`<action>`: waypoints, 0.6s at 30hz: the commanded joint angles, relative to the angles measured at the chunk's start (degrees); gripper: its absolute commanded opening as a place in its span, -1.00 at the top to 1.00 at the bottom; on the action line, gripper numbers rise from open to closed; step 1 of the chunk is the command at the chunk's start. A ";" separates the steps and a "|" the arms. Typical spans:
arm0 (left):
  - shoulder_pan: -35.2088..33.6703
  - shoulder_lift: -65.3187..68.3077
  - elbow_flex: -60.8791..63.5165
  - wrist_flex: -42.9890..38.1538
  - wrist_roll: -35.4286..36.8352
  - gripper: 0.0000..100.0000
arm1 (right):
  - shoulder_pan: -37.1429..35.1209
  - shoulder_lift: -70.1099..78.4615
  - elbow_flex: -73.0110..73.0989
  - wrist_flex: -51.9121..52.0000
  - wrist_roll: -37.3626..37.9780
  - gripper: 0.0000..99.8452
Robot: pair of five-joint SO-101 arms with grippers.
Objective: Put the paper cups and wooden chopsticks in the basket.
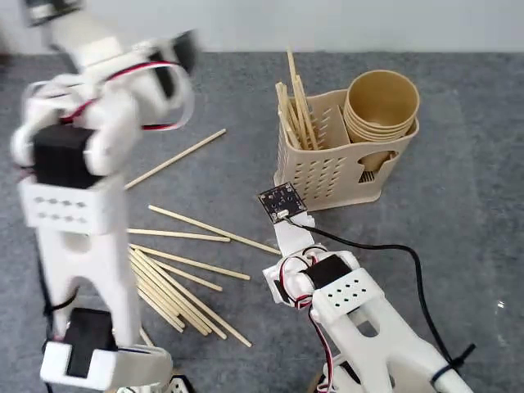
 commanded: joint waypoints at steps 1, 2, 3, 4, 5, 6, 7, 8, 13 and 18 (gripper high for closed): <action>-7.21 -3.52 -2.15 6.59 -0.62 0.80 | 0.40 -1.63 -0.44 0.40 0.53 0.64; -8.97 -3.60 -2.15 9.23 -0.62 0.82 | 0.40 -1.63 -0.44 0.40 0.53 0.64; -10.64 -3.52 -2.15 11.96 -0.97 0.84 | 0.40 -1.63 -0.44 0.40 0.53 0.64; -12.22 -3.43 -1.89 13.98 -1.93 0.86 | 0.40 -1.63 -0.44 0.40 0.53 0.64; -13.71 -3.52 -0.57 13.80 -2.81 0.88 | 0.40 -1.54 -0.44 0.40 0.53 0.64; -15.65 -3.87 1.89 13.71 -3.16 0.91 | 0.40 -1.54 -0.44 0.40 0.53 0.64; -17.58 -4.13 4.44 13.71 -3.25 0.93 | 0.40 -1.45 -0.44 0.40 0.53 0.64; -18.99 -4.57 7.25 13.71 -3.34 0.95 | 0.40 -1.45 -0.44 0.40 0.53 0.64; -22.95 -7.03 25.54 13.63 -8.88 0.96 | 0.40 -1.27 -0.44 0.40 0.53 0.64; -26.90 -8.88 39.87 13.45 -13.01 0.96 | 0.40 -1.27 -0.44 0.40 0.53 0.64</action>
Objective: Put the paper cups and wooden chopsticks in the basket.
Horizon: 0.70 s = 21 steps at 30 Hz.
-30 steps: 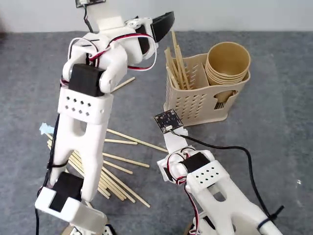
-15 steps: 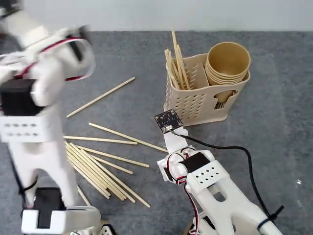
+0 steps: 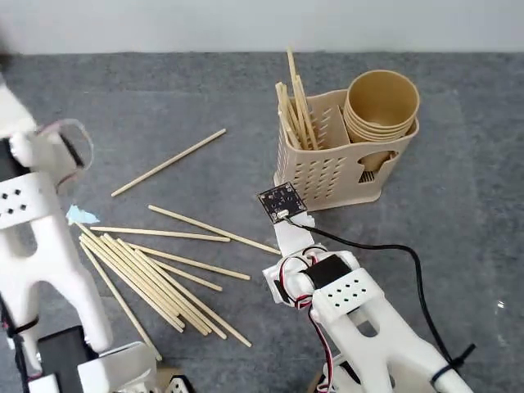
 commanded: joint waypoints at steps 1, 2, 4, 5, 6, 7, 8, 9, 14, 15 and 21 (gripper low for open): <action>-1.67 -3.25 7.87 0.97 -4.13 0.95 | 0.40 -1.27 -0.44 0.40 0.53 0.64; -2.02 -3.25 9.98 0.97 -5.19 0.95 | 0.40 -1.27 -0.44 0.40 0.53 0.64; -2.55 -3.16 13.76 0.26 -6.59 0.95 | 0.40 -1.27 -0.44 0.40 0.53 0.64; -2.55 -3.16 15.78 -0.70 -7.12 0.95 | 0.40 -1.27 -0.44 0.40 0.53 0.64; -2.55 -3.16 17.98 -1.93 -7.65 0.95 | 0.40 -1.27 -0.44 0.40 0.53 0.64; -2.55 -3.16 20.26 -3.52 -7.82 0.93 | 0.40 -1.27 -0.44 0.40 0.53 0.64; -2.55 -3.16 22.73 -5.63 -7.65 0.90 | 0.40 -1.27 -0.44 0.40 0.53 0.64; -2.55 -3.16 25.36 -8.09 -7.65 0.84 | 0.40 -1.27 -0.44 0.40 0.53 0.64; -2.55 -3.25 37.41 -20.13 -7.47 0.49 | 0.40 -1.27 -0.44 0.40 0.53 0.64; -2.55 -3.25 39.34 -21.98 -7.47 0.46 | 0.40 -1.27 -0.44 0.40 0.53 0.64; -2.55 -3.16 46.99 -29.54 -7.65 0.45 | 0.40 -1.27 -0.44 0.40 0.53 0.64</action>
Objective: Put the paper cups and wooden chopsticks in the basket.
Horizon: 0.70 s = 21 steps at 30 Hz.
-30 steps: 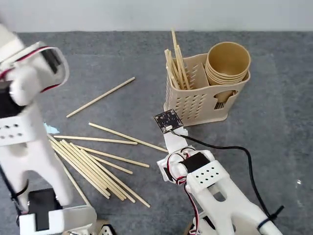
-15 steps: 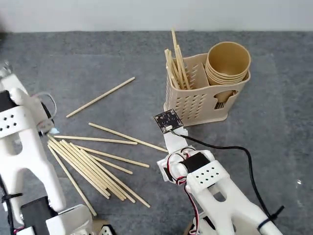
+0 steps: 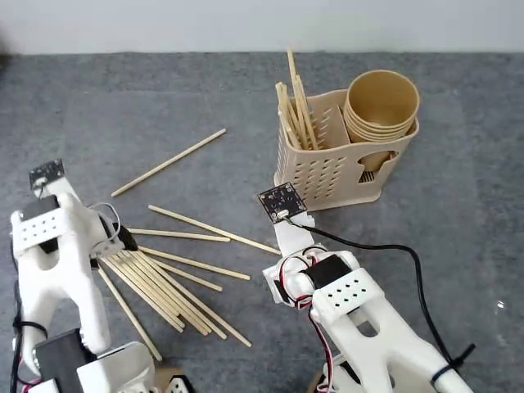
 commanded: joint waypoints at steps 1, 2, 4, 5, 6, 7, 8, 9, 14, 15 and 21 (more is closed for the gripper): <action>-0.18 -2.64 2.42 -4.84 -0.70 0.45 | 0.40 -1.27 -0.44 0.40 0.53 0.64; -0.09 -2.64 3.47 -6.24 -0.53 0.45 | 0.40 -1.27 -0.44 0.40 0.53 0.64; 0.09 -2.55 5.58 -9.14 -0.35 0.45 | 0.40 -1.27 -0.44 0.40 0.53 0.64; 0.18 -2.55 6.64 -10.64 -0.35 0.45 | 0.40 -1.27 -0.44 0.40 0.53 0.64; 0.18 -2.55 7.69 -12.22 -0.35 0.45 | 0.40 -1.27 -0.44 0.40 0.53 0.64; 0.18 -2.55 8.66 -13.80 -0.26 0.45 | 0.40 -1.27 -0.44 0.40 0.53 0.64; 0.18 -2.55 9.71 -15.38 -0.26 0.45 | 0.40 -1.27 -0.44 0.40 0.53 0.64; 0.18 -2.55 10.77 -16.79 -0.26 0.45 | 0.40 -1.27 -0.44 0.40 0.53 0.64; 0.18 -2.55 14.64 -21.54 -0.18 0.51 | 0.40 -1.27 -0.44 0.40 0.53 0.64; 0.18 -2.55 14.73 -21.71 -0.18 0.54 | 0.40 -1.27 -0.44 0.40 0.53 0.64; 1.49 -2.64 14.81 -22.07 2.55 0.72 | 0.40 -1.27 -0.44 0.40 0.53 0.64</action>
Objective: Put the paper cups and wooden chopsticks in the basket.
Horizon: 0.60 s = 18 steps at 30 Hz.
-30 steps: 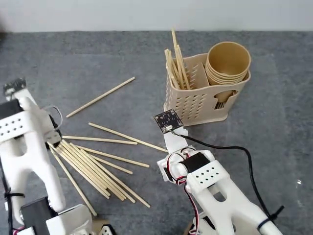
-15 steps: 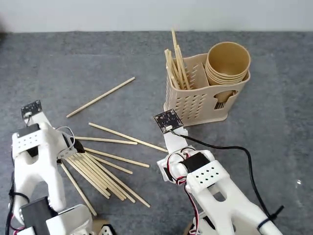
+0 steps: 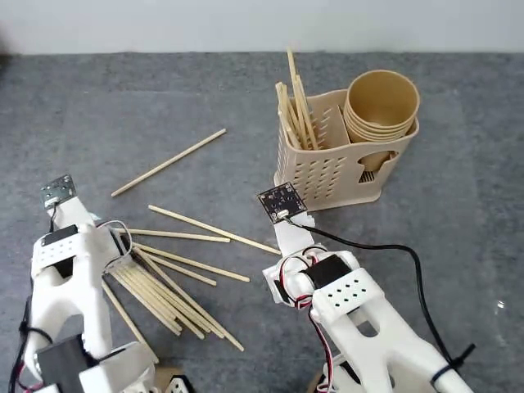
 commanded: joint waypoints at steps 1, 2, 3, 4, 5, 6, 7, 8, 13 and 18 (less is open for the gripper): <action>2.02 -1.23 -0.04 -0.88 0.97 0.74 | 0.40 -1.27 -0.44 0.40 0.53 0.64; 2.64 -1.23 0.04 -0.88 1.05 0.76 | 0.40 -1.27 -0.44 0.40 0.53 0.64; 3.43 -1.23 0.04 -0.79 1.14 0.78 | 0.40 -1.27 -0.44 0.40 0.53 0.64; 4.13 -1.23 0.04 -0.79 2.11 0.80 | 0.40 -1.27 -0.44 0.40 0.53 0.64; 4.84 -1.23 0.04 -0.79 3.25 0.82 | 0.40 -1.27 -0.44 0.40 0.53 0.64; 5.45 -1.23 0.04 -0.88 4.40 0.84 | 0.40 -1.27 -0.44 0.40 0.53 0.64; 6.15 -1.23 0.04 -0.88 5.27 0.87 | 0.40 -1.27 -0.44 0.40 0.53 0.64; 6.86 -1.32 0.04 -0.97 5.98 0.91 | 0.40 -1.27 -0.44 0.40 0.53 0.64; 10.55 -1.76 -0.66 -1.05 10.11 0.97 | 0.40 -1.27 -0.44 0.40 0.53 0.64; 11.08 -1.76 -5.23 -0.62 13.80 0.97 | 0.40 -1.27 -0.44 0.40 0.53 0.64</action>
